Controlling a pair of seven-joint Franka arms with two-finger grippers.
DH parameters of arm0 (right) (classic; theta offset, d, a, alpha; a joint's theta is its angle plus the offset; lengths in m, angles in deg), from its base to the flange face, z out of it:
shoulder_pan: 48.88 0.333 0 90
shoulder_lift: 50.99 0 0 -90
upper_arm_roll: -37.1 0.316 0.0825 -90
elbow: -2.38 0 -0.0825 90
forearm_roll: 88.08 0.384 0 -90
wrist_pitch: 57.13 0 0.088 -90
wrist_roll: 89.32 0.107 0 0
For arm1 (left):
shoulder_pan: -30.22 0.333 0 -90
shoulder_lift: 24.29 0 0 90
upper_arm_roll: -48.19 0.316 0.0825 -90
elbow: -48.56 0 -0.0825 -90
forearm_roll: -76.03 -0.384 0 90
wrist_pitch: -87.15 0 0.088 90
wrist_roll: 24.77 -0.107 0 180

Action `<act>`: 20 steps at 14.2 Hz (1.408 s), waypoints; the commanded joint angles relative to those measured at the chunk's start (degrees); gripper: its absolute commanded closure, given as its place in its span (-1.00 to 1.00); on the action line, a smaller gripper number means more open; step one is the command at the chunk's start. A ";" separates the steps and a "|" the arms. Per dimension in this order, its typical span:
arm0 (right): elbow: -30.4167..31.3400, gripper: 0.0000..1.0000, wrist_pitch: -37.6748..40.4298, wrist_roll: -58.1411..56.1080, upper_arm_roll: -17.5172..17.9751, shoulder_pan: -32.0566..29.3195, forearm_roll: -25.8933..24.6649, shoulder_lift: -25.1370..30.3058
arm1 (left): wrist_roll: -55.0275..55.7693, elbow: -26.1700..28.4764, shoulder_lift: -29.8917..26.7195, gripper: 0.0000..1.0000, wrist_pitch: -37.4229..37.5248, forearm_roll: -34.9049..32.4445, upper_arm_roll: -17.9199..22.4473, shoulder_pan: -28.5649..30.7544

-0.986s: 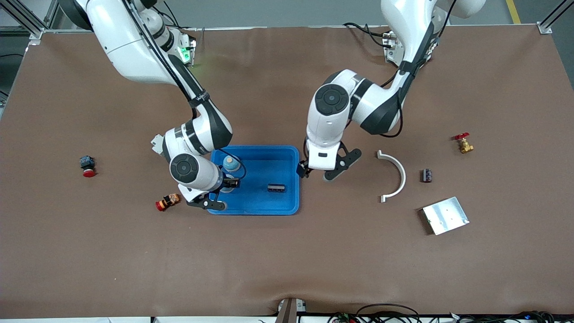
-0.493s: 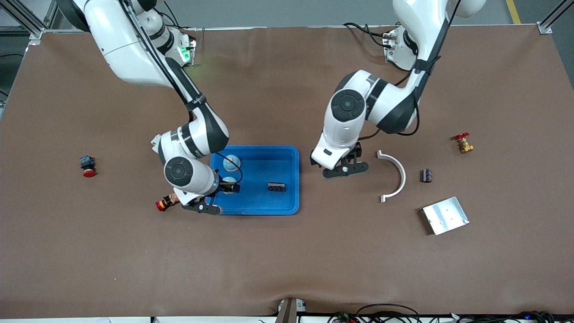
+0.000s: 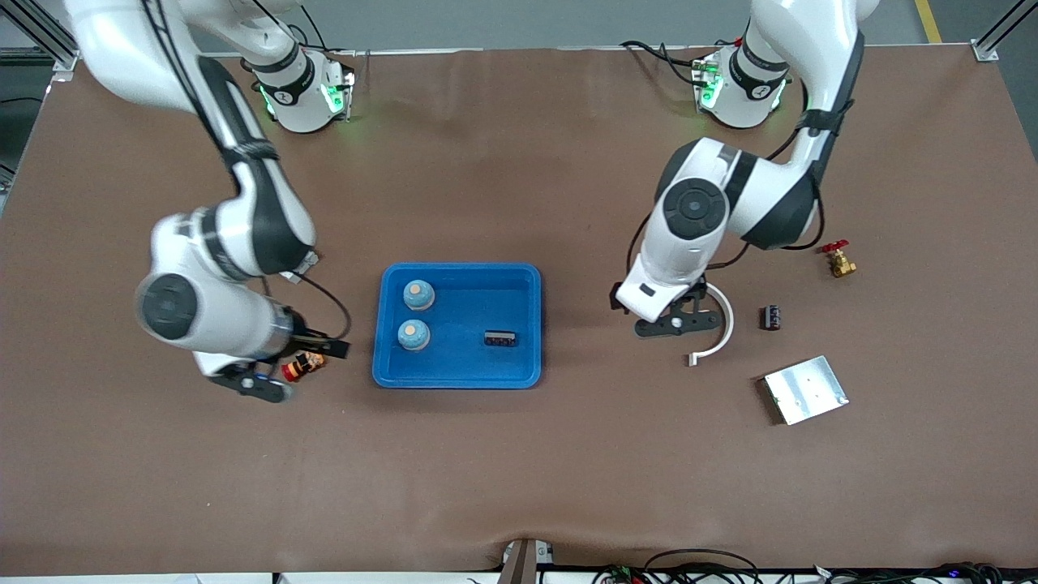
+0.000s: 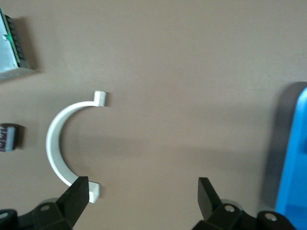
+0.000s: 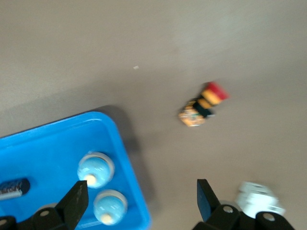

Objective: Place electrolytic capacitor and blue bell in tray
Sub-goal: 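Return the right arm to rest while the left gripper reaches the second capacitor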

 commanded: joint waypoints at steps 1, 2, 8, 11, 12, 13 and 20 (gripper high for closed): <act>1.90 -1.00 4.08 -5.92 0.62 -5.48 -0.40 6.73 | -4.25 8.87 -5.88 -1.00 -5.72 -1.13 -0.66 3.48; 1.90 -1.00 5.57 -6.10 0.27 -7.42 -0.31 8.92 | -5.74 10.98 -6.68 -1.00 -7.22 -1.13 -0.66 4.71; 1.38 -1.00 12.62 -25.42 -0.61 -19.82 0.22 19.21 | -13.13 21.18 -10.11 -1.00 -16.09 -1.13 -0.74 12.53; 0.07 -1.00 15.25 -26.06 -1.23 -21.15 -0.66 21.60 | -15.15 24.70 -10.03 -1.00 -20.75 -1.13 -0.66 14.03; -1.42 -1.00 17.00 -25.97 -1.05 -21.15 -1.97 21.60 | -16.29 25.58 -9.76 -1.00 -22.07 -1.13 -0.66 15.25; -3.18 -1.00 18.49 -26.05 -1.05 -21.06 -3.90 21.25 | -18.31 26.28 -9.33 -1.00 -23.48 -1.13 -0.66 16.05; -4.86 -1.00 18.86 -26.14 -0.44 -17.54 -6.38 20.90 | -28.95 27.79 -4.23 -1.00 -30.25 -1.13 -0.66 21.94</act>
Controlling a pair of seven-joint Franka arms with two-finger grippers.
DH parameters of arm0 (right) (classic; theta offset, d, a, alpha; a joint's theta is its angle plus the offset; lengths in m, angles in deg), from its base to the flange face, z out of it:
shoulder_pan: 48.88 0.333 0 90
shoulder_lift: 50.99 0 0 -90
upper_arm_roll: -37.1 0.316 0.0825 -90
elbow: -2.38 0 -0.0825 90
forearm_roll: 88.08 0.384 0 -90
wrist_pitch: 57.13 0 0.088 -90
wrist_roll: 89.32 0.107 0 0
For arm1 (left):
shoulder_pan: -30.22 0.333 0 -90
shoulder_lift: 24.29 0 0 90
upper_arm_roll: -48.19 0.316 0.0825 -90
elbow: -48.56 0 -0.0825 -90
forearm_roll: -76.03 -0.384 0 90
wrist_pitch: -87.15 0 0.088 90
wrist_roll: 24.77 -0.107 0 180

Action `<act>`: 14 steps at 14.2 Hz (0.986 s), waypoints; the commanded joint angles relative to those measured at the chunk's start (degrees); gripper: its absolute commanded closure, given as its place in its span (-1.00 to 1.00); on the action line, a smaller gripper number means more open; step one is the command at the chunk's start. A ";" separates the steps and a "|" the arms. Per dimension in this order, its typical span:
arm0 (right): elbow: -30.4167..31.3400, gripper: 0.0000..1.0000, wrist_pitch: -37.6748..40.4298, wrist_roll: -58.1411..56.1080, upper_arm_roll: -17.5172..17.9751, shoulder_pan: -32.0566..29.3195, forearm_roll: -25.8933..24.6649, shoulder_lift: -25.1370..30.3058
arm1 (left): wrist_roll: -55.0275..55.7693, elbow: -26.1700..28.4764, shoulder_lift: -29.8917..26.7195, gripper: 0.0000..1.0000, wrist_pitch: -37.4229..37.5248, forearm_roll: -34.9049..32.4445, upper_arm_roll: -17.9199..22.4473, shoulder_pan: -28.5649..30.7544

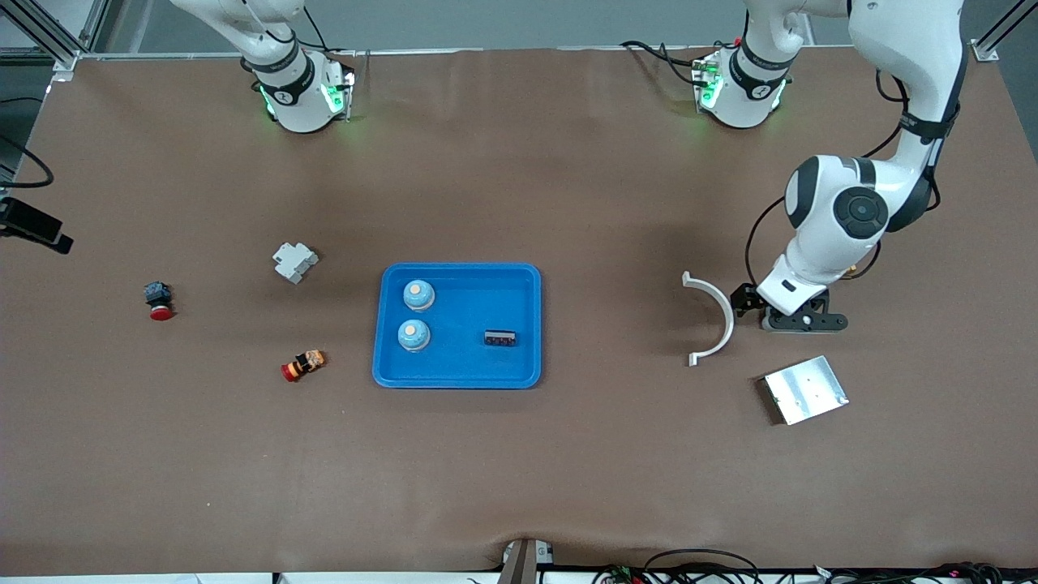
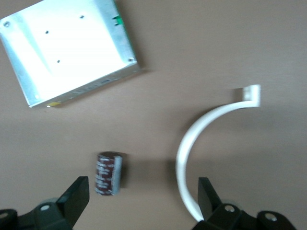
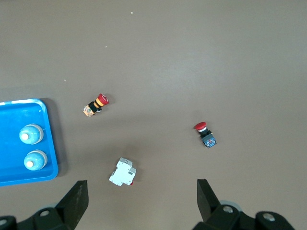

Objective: Place electrolytic capacitor and blue bell in tray
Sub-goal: 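Return the right arm to rest while the left gripper reaches the second capacitor, then grasp the second brown capacitor with the left gripper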

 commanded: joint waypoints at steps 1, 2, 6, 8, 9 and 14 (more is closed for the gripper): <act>-1.62 -1.00 1.19 -0.31 0.14 0.13 -0.76 -0.51 | -2.41 0.40 2.27 -1.00 -3.36 -1.08 -0.64 2.52; -1.70 -1.00 1.19 -0.30 0.14 0.22 -0.94 -0.51 | -3.47 0.40 3.15 -1.00 -4.76 -1.16 -0.55 3.23; -1.70 -1.00 1.37 -0.57 0.67 0.31 -0.50 -0.51 | -4.62 0.40 5.80 -1.00 -6.89 -1.08 -0.64 4.80; -1.70 -1.00 2.33 -0.13 1.81 0.31 -0.59 -0.51 | -4.88 0.40 6.23 -1.00 -6.89 -1.17 -0.64 5.17; -1.88 -1.00 3.64 0.13 1.81 1.79 -1.37 -0.51 | -4.97 0.40 6.50 -1.00 -6.89 -1.17 -0.64 5.26; -2.49 -1.00 5.67 0.31 1.28 2.51 -2.08 -0.51 | -4.97 0.40 7.73 -1.00 -6.89 -1.08 -0.64 5.34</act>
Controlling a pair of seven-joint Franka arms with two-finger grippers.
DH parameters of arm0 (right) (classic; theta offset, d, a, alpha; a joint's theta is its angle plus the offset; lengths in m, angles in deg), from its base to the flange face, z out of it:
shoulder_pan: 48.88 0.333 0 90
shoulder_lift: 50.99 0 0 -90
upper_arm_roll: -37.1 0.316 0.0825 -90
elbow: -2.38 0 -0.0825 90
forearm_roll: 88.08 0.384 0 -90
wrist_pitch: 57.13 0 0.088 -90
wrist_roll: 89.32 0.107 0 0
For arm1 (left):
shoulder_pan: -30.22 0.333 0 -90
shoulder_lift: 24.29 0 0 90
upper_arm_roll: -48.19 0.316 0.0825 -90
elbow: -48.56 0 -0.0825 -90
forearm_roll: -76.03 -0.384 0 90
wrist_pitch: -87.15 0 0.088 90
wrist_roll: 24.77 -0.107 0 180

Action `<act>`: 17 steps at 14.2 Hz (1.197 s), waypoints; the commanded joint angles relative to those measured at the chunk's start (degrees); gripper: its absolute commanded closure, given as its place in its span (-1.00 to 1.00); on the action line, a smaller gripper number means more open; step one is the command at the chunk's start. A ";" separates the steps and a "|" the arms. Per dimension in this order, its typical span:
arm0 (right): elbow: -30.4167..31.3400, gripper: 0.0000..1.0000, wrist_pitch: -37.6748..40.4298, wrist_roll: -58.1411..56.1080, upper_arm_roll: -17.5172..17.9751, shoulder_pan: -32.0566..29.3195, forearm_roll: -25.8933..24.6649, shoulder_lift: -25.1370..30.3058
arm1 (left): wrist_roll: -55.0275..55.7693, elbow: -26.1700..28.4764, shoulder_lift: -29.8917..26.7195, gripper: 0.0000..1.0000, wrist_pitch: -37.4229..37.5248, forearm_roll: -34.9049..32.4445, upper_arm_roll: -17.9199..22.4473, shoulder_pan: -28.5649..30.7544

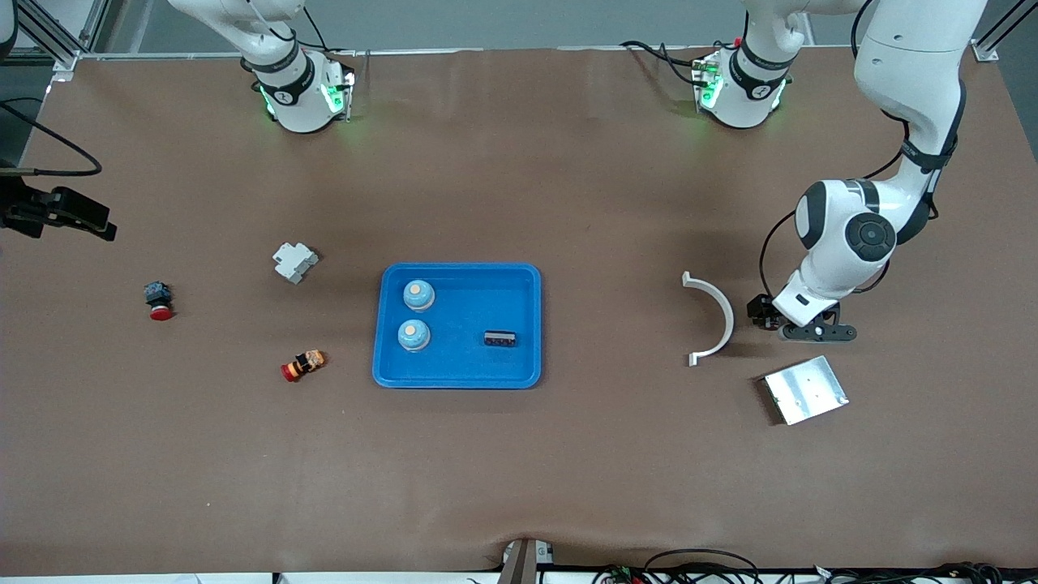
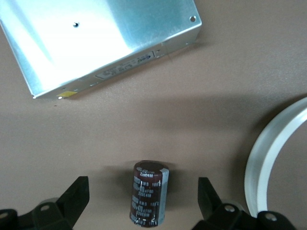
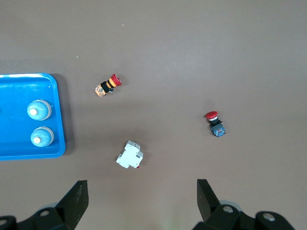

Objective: Place electrolytic capacitor and blue bell in tray
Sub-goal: 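Grasp the second brown capacitor with the left gripper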

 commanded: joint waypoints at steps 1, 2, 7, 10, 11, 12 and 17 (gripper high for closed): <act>-1.56 -1.00 1.07 0.06 -0.12 -0.55 -1.05 -0.49 | -0.57 0.21 1.02 -1.00 -0.85 -1.08 -0.58 0.81; -1.56 -1.00 1.07 0.32 -0.03 -0.55 -0.88 -0.49 | -0.57 0.21 1.29 -1.00 -0.85 -1.08 -0.58 0.81; -1.30 -1.00 0.81 -0.11 0.06 -0.99 0.26 -0.49 | -0.39 0.30 1.73 0.63 -0.76 -1.08 -0.58 0.81; -0.95 -1.00 0.55 0.32 -0.03 -1.78 1.15 -0.49 | -0.13 0.22 1.56 1.00 -0.23 -1.08 -0.58 0.81; -0.86 -1.00 0.28 0.33 -0.03 -1.78 1.23 -0.49 | 0.05 0.13 1.47 1.00 0.12 -0.99 -0.58 0.81; -0.86 -1.00 0.02 0.33 -0.12 -2.04 1.23 -0.49 | 0.22 0.04 1.29 1.00 0.38 -0.99 -0.49 0.99; -0.77 -1.00 0.02 0.33 -0.12 -2.04 1.23 -0.49 | 11.73 -1.89 -0.37 1.00 3.35 1.39 -0.58 1.17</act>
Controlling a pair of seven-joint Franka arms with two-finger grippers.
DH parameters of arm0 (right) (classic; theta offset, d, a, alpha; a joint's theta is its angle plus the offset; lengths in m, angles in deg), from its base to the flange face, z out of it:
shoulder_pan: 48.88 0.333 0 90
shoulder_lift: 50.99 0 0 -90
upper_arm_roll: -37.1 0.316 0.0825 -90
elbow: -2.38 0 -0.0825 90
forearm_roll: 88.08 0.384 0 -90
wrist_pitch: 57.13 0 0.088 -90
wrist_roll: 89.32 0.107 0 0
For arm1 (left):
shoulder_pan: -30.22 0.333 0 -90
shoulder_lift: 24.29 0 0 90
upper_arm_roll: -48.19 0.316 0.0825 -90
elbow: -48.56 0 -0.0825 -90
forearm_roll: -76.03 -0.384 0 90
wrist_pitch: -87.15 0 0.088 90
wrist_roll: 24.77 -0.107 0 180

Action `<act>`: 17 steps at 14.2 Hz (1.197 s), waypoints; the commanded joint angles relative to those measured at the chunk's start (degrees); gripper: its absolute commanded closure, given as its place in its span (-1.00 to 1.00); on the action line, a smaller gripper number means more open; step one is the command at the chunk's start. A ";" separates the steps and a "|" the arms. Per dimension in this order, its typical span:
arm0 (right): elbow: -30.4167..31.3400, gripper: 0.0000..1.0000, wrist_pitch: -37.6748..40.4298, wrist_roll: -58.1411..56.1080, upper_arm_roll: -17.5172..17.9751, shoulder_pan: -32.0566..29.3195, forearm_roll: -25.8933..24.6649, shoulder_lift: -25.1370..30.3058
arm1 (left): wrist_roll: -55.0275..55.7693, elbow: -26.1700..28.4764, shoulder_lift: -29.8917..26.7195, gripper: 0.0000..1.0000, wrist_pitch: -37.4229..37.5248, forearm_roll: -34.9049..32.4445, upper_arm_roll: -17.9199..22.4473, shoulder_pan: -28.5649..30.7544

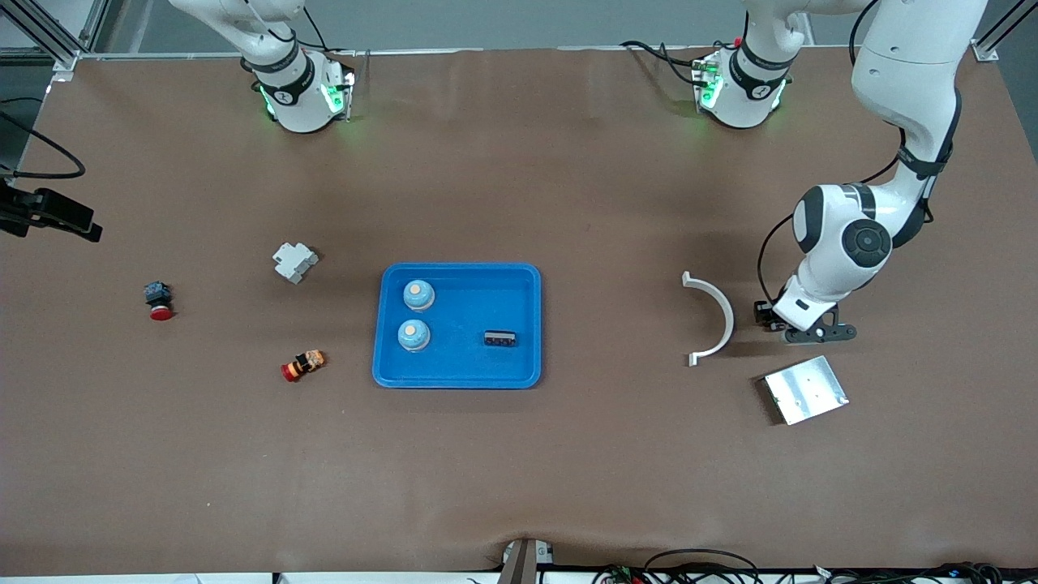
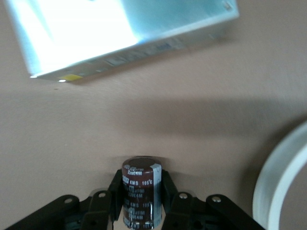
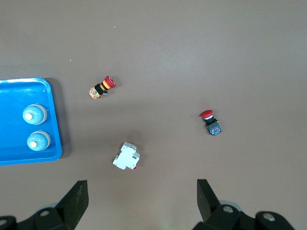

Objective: Place electrolytic capacitor and blue bell in tray
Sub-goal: 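Lift the capacitor and carry it over the blue tray with the left gripper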

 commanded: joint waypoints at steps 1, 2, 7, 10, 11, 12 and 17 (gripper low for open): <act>-0.52 -1.00 0.09 0.36 0.32 -0.57 0.89 -0.25 | 3.45 -1.99 -2.39 1.00 5.40 1.12 -0.36 0.47; -0.52 -1.00 0.09 0.36 0.32 -0.57 0.89 -0.25 | 4.68 -3.05 -3.26 1.00 8.29 1.47 -0.36 0.47; 0.00 -1.00 0.00 0.45 0.23 -0.31 0.89 -0.08 | 20.01 -9.56 -7.48 1.00 19.91 7.87 -1.67 -0.40; 0.00 -1.00 0.09 0.62 0.23 -0.22 0.80 -0.08 | 39.26 -13.15 -9.51 1.00 23.94 8.42 -7.37 -0.40; -0.08 -1.00 0.09 0.71 0.32 -0.22 0.80 -0.16 | 44.97 -15.43 -9.51 1.00 26.92 7.90 -9.13 -0.41; -0.34 -1.00 0.09 0.71 0.32 -0.31 0.80 -0.25 | 49.99 -17.37 -9.51 1.00 29.30 7.80 -10.89 -0.58; -0.35 -1.00 0.09 0.71 0.41 -0.66 0.89 -0.25 | 74.69 -23.71 -8.72 1.00 32.40 6.32 -17.23 -3.38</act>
